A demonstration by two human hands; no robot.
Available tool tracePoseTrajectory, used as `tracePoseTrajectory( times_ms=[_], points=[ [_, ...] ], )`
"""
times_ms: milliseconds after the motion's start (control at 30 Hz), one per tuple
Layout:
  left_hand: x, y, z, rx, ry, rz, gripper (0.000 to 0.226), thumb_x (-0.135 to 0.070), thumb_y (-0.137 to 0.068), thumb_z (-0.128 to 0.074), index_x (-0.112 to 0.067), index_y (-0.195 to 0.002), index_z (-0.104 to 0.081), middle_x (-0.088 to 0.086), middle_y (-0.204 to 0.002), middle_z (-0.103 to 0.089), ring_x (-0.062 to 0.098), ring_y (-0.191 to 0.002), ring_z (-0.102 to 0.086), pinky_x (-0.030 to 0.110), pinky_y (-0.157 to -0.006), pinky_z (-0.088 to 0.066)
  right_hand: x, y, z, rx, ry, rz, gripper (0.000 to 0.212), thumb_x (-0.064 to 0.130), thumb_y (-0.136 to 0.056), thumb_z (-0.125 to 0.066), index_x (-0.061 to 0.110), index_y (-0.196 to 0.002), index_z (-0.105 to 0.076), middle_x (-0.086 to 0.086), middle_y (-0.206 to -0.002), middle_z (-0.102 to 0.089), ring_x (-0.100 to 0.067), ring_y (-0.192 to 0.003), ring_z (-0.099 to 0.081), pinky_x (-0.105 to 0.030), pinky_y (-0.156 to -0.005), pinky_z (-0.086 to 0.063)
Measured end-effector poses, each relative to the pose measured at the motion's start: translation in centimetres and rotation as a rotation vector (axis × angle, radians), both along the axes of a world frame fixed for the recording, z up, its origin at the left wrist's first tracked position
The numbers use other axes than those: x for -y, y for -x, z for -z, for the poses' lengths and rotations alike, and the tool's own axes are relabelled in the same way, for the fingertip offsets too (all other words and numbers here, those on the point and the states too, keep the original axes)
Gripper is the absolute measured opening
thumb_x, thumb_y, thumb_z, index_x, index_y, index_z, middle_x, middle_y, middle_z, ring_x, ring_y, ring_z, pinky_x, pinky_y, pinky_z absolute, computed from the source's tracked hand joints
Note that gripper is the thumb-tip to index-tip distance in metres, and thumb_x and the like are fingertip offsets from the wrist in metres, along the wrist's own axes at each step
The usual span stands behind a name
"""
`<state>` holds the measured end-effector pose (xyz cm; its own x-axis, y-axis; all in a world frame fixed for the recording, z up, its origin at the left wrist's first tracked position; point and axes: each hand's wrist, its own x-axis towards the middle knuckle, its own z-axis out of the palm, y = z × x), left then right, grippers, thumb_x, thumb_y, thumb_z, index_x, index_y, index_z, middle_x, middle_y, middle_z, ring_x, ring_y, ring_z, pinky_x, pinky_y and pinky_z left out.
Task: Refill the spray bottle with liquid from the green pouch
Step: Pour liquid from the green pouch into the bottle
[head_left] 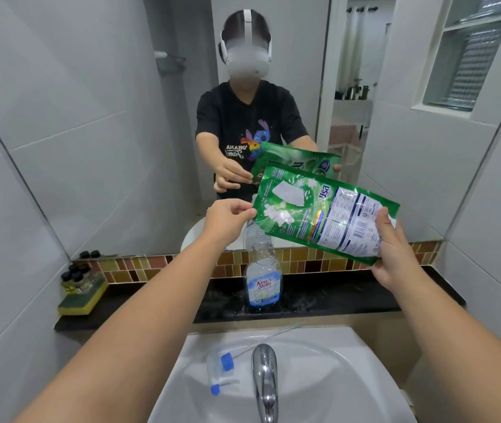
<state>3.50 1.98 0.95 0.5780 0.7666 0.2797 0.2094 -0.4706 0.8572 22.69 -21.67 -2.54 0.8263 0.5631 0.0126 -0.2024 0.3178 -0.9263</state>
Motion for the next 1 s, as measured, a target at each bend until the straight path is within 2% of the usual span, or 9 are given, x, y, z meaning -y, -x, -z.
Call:
tracePoseTrajectory(
  times_ms=[67, 233, 400, 533, 700, 900, 1000],
  points=[
    [-0.3, -0.1, 0.5, 0.001, 0.023, 0.012, 0.006, -0.028, -0.084, -0.075, -0.025, -0.088, -0.075, -0.009, -0.077, -0.073, -0.002, -0.068, -0.062, 0.019, -0.065, -0.042, -0.1, -0.3, -0.3, 0.024, 0.012, -0.001, 0.072, 0.067, -0.071, -0.063, 0.031, -0.130, -0.047, 0.004, -0.114, -0.072, -0.021, -0.096, -0.072, -0.041, -0.064, -0.059],
    [-0.9, -0.6, 1.0, 0.036, 0.078, 0.014, 0.010, -0.026, -0.084, -0.075, -0.020, -0.092, -0.075, -0.004, -0.080, -0.073, 0.003, -0.070, -0.062, 0.021, -0.066, -0.042, -0.6, -0.9, -1.0, 0.024, 0.037, 0.010, 0.089, 0.070, -0.066, -0.067, 0.030, -0.140, -0.037, 0.002, -0.118, -0.070, -0.019, -0.093, -0.072, -0.040, -0.059, -0.059],
    [-1.2, -1.1, 1.1, 0.047, 0.112, 0.026, 0.014, -0.025, -0.084, -0.075, -0.017, -0.096, -0.075, 0.000, -0.085, -0.074, 0.008, -0.075, -0.064, 0.020, -0.065, -0.043, -0.8, -1.3, -1.1, 0.028, 0.059, 0.026, 0.102, 0.072, -0.061, -0.068, 0.029, -0.145, -0.029, 0.001, -0.123, -0.067, -0.020, -0.096, -0.072, -0.043, -0.067, -0.060],
    [-1.4, -1.4, 1.3, 0.058, 0.139, 0.017, 0.017, -0.025, -0.084, -0.075, -0.015, -0.098, -0.075, -0.002, -0.084, -0.073, 0.003, -0.069, -0.061, 0.019, -0.061, -0.041, -1.1, -1.5, -1.2, 0.033, 0.050, 0.021, 0.089, 0.069, -0.068, -0.067, 0.029, -0.141, -0.035, 0.002, -0.118, -0.070, -0.020, -0.095, -0.072, -0.043, -0.064, -0.060],
    [-1.7, -1.5, 1.6, 0.072, 0.161, 0.023, 0.019, -0.025, -0.084, -0.075, -0.015, -0.099, -0.075, -0.001, -0.087, -0.074, 0.013, -0.083, -0.067, 0.025, -0.072, -0.047, -1.3, -2.0, -1.1, 0.037, 0.048, 0.017, 0.079, 0.065, -0.075, -0.064, 0.030, -0.141, -0.036, 0.002, -0.117, -0.071, -0.021, -0.097, -0.071, -0.045, -0.068, -0.060],
    [-1.8, -1.2, 1.8, 0.086, 0.178, 0.028, 0.015, -0.024, -0.083, -0.075, -0.016, -0.096, -0.075, -0.002, -0.084, -0.074, 0.009, -0.076, -0.065, 0.022, -0.067, -0.043, -1.6, -2.1, -1.3, 0.066, 0.051, 0.015, 0.090, 0.065, -0.075, -0.065, 0.026, -0.146, -0.027, -0.001, -0.123, -0.068, -0.024, -0.102, -0.069, -0.052, -0.081, -0.057],
    [-1.8, -1.0, 1.9, 0.091, 0.182, 0.023, 0.013, -0.024, -0.084, -0.075, -0.016, -0.095, -0.075, -0.004, -0.082, -0.074, 0.001, -0.068, -0.062, 0.021, -0.065, -0.042, -1.7, -1.9, -1.5, 0.080, 0.043, 0.012, 0.070, 0.062, -0.079, -0.064, 0.028, -0.135, -0.041, 0.000, -0.118, -0.070, -0.024, -0.099, -0.071, -0.050, -0.076, -0.059]
  ],
)
